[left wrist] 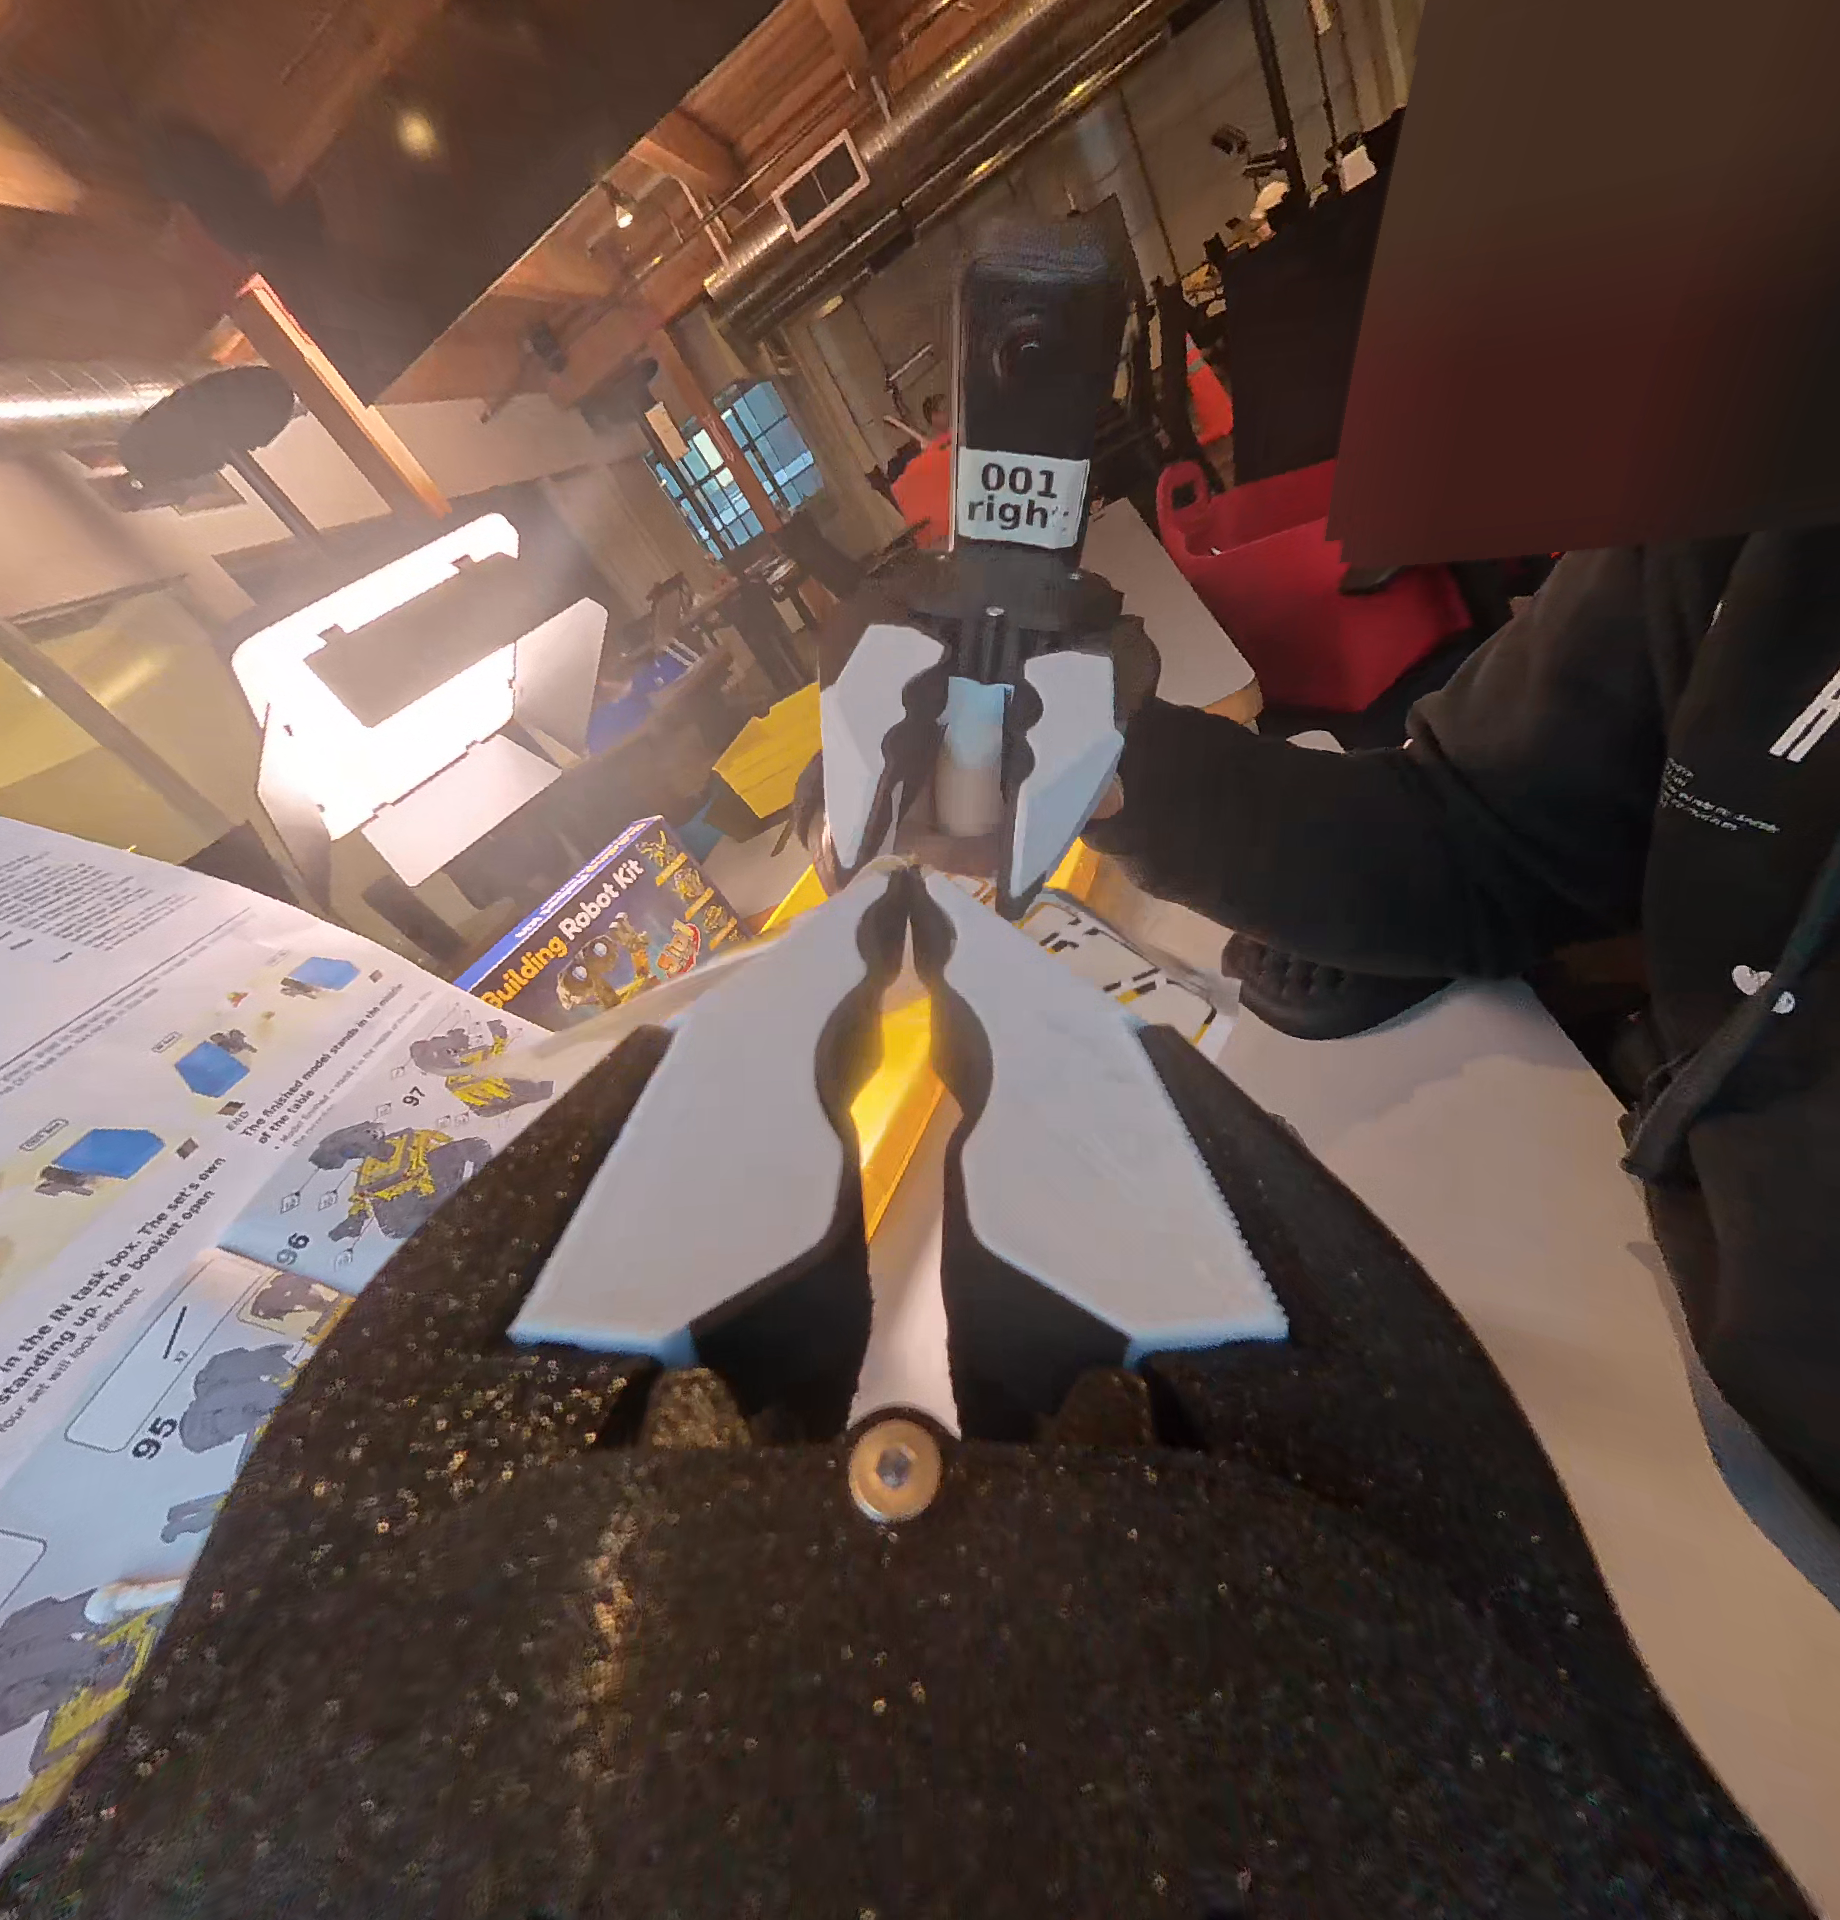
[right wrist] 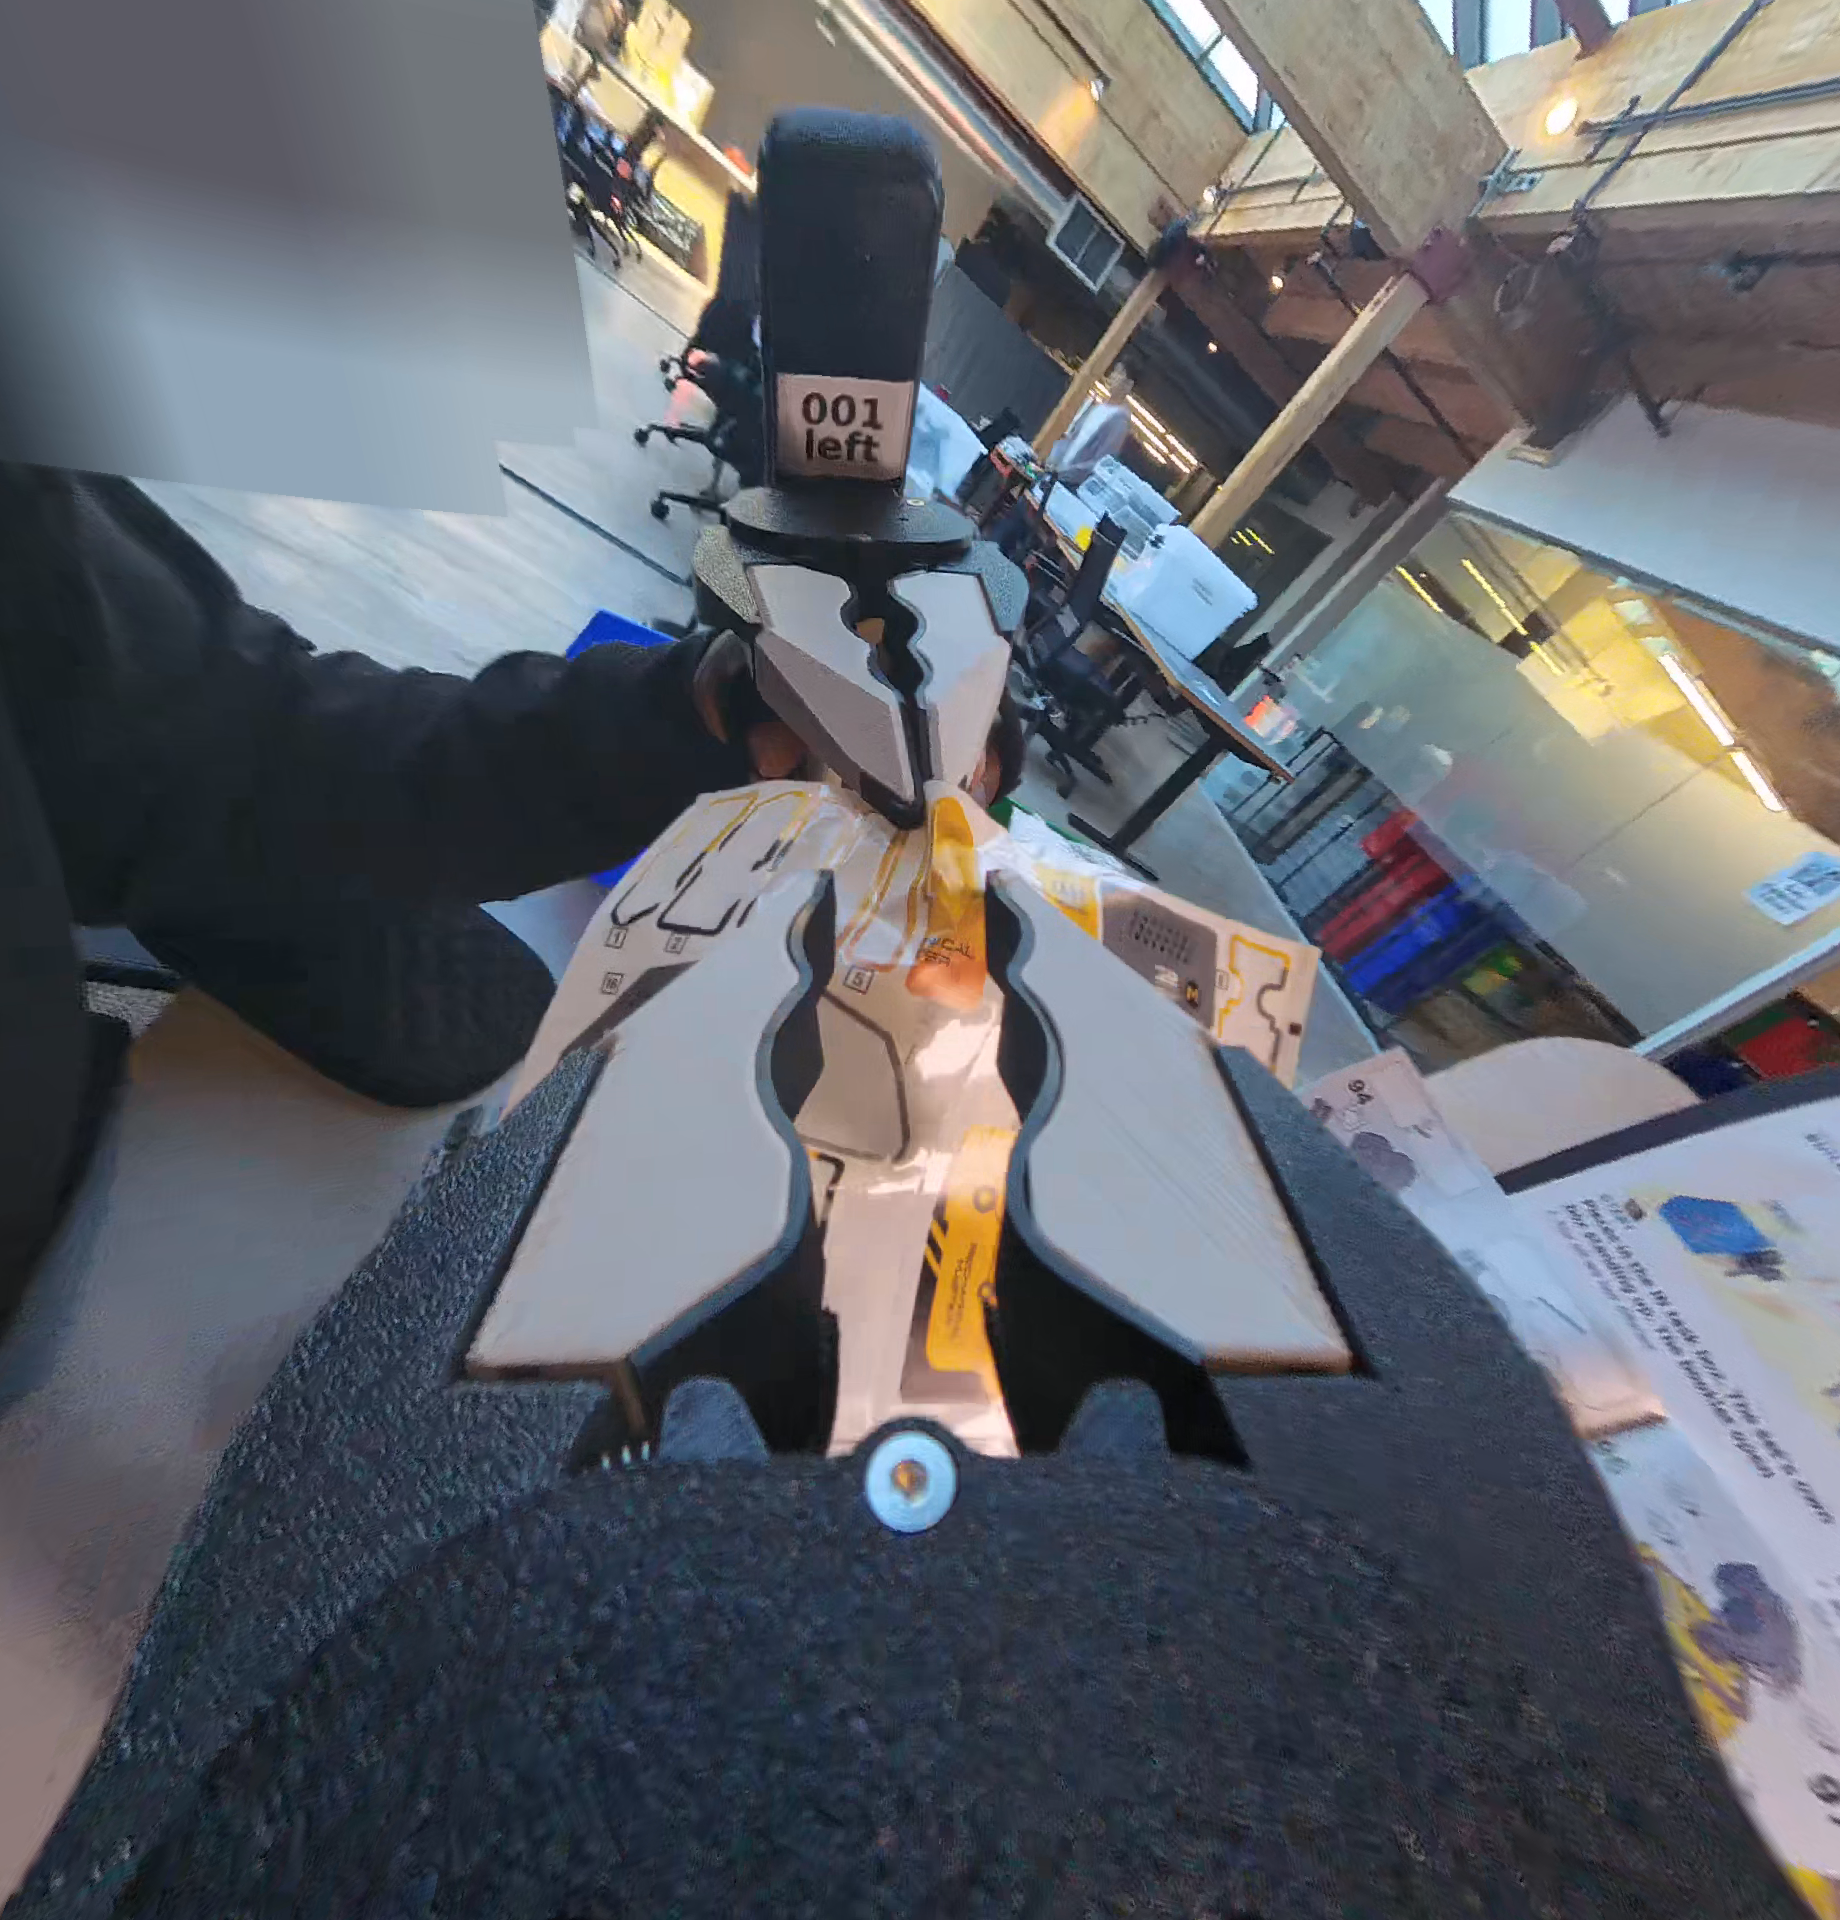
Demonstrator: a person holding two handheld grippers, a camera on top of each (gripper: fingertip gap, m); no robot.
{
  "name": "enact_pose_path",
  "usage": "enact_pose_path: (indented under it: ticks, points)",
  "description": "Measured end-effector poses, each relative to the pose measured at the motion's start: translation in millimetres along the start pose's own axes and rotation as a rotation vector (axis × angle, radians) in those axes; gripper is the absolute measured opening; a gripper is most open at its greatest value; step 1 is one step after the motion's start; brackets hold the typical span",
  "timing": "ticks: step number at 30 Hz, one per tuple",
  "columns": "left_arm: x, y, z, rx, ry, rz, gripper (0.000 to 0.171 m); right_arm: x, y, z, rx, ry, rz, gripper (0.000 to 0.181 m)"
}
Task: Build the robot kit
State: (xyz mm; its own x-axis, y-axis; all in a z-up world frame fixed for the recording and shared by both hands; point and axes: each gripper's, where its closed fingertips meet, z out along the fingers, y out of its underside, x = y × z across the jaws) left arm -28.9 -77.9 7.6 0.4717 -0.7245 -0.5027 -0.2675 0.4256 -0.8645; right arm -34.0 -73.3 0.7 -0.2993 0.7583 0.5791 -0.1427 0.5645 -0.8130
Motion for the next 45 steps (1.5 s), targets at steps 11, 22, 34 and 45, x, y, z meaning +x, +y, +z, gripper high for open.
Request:
enact_pose_path:
  ticks: [11,22,34,45]
  points:
    - [0.0,0.3,-1.6,0.059,0.028,-0.057,0.0,2.5,2.0,5.2,-0.086,0.112,-0.21,0.006]
    - [-10.1,-0.9,0.1,0.008,-0.048,-0.112,0.0,10.1,-2.0,6.1,-0.091,0.216,-0.364,0.004]
    - [-6.8,9.4,-1.4,-0.078,-0.071,0.055,0.0,7.1,2.8,3.8,0.035,0.008,0.092,0.001]
    - [-6.5,11.2,-4.8,-0.092,-0.069,0.083,0.0,14.8,0.0,-2.6,0.077,-0.026,0.225,0.0]
